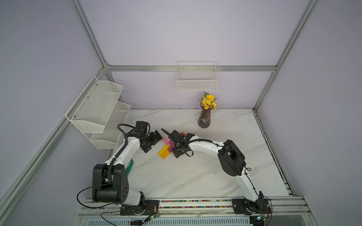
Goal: Assemble the letter c with building blocks
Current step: Pick up the building block from the center of the board, then assemble the building block at the center of the board.
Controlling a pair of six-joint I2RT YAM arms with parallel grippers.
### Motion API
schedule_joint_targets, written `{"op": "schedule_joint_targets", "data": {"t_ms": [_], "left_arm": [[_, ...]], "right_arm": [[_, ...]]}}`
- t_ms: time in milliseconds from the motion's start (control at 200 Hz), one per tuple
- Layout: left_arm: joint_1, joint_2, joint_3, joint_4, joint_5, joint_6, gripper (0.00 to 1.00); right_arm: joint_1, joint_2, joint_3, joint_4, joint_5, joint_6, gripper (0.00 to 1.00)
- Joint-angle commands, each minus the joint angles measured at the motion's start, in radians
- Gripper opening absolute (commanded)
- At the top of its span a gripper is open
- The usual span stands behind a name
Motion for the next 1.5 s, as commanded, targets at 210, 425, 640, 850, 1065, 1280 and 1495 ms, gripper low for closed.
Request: {"op": "schedule_joint_targets", "data": {"t_ms": [210, 425, 640, 850, 1065, 1280, 1495], "left_arm": [[-0.035, -0.024, 0.014, 0.06, 0.031, -0.042, 1.0], [-0.172, -0.026, 0.021, 0.083, -0.031, -0.117, 1.0], [-0.322, 0.066, 0.06, 0.122, -0.053, -0.185, 1.0], [-0.416, 0.173, 0.137, 0.135, -0.073, -0.219, 1.0], [-0.441, 0.235, 0.19, 0.139, -0.05, -0.223, 1.0], [-0.444, 0.237, 0.193, 0.135, -0.051, -0.22, 1.0], [-0.444, 0.262, 0.218, 0.122, -0.038, -0.21, 1.0]], "right_arm": [[-0.166, -0.326, -0.277, 0.045, 0.014, 0.155, 0.5], [-0.361, -0.477, -0.455, 0.08, 0.0, 0.205, 0.5], [-0.503, -0.525, -0.553, 0.113, 0.009, 0.171, 0.5], [-0.539, -0.497, -0.581, 0.137, 0.004, 0.192, 0.5], [-0.554, -0.457, -0.591, 0.158, 0.061, 0.2, 0.5], [-0.56, -0.415, -0.59, 0.175, 0.105, 0.211, 0.5], [-0.579, -0.396, -0.594, 0.181, 0.126, 0.216, 0.51]]}}
